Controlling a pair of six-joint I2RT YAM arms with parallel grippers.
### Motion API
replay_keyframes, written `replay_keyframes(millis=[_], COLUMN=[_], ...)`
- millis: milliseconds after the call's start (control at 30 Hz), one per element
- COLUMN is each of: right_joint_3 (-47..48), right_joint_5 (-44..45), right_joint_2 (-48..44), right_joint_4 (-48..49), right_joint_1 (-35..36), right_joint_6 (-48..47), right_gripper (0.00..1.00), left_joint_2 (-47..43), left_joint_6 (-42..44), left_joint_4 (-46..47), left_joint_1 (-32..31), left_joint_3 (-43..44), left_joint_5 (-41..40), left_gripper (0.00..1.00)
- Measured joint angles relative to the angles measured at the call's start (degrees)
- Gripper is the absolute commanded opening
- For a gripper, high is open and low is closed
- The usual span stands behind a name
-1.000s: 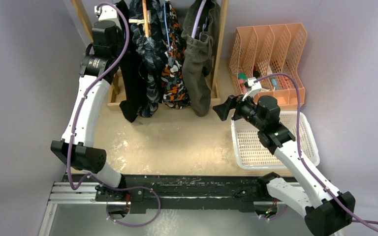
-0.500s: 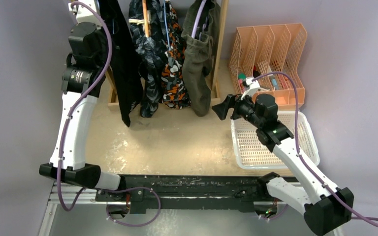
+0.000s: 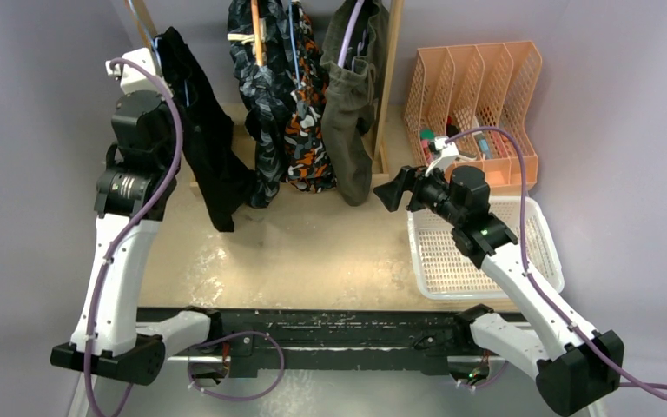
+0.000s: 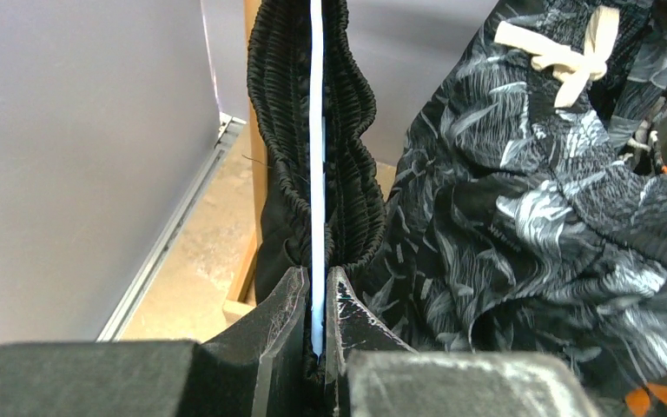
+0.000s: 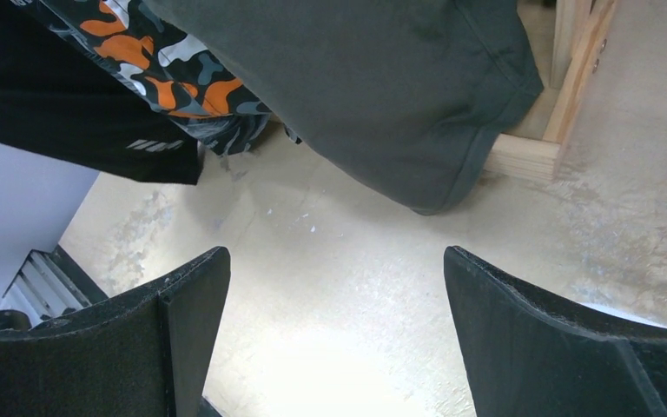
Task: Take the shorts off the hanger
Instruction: Pick up the hanger from the clothes rod.
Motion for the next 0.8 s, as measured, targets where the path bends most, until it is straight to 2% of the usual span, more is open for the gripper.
replay_keyframes(millis=[367, 700, 800], right_joint_3=[-0.87, -3.8, -4.83], right_joint_5=[0.22, -1.68, -3.26], right_joint_2=[-1.49, -1.51, -1.51], right_joint_4=[-0.13, 4.83, 5.9], right_joint_1=[0.0, 0.0, 0.0], right_joint_6=[2.93, 9.6, 11.34], right_gripper=[0.93, 0.94, 0.94], left_joint_2=[-11.23, -22.43, -21.44], left_joint_6=[-6.97, -11.98, -12.24], left_joint_4=[-14.8, -26.97, -31.45], left_joint_1=[0.0, 0.04, 0.04], left_joint_3=[-3.89, -6.19, -3.54], left_joint_5=[1.38, 15.78, 18.8], left_gripper=[0.0, 0.0, 0.0])
